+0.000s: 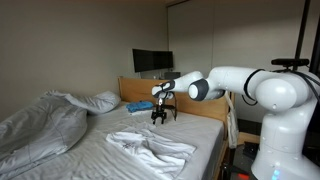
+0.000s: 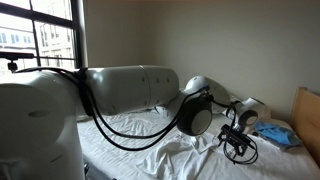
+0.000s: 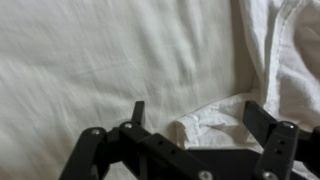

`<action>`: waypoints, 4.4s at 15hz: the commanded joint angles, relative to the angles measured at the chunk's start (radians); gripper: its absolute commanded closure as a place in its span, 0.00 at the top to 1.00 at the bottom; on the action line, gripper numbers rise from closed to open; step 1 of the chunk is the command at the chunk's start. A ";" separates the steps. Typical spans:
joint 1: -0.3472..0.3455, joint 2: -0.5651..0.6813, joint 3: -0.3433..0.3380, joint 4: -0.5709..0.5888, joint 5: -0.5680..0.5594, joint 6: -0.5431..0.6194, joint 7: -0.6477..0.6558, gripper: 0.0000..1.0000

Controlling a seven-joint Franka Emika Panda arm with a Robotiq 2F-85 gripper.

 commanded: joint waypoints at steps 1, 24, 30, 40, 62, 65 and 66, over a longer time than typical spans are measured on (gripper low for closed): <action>0.002 0.000 -0.012 0.005 0.013 -0.018 -0.015 1.00; 0.084 0.001 -0.170 -0.040 -0.091 0.139 0.310 1.00; -0.040 0.004 -0.098 -0.090 -0.046 0.148 0.081 1.00; -0.205 0.003 0.060 -0.086 0.037 0.070 -0.457 1.00; -0.190 0.002 0.046 -0.092 0.052 -0.032 -0.676 1.00; -0.147 0.002 0.059 -0.114 0.079 0.063 -0.669 1.00; -0.131 0.002 0.064 -0.123 0.091 0.102 -0.668 1.00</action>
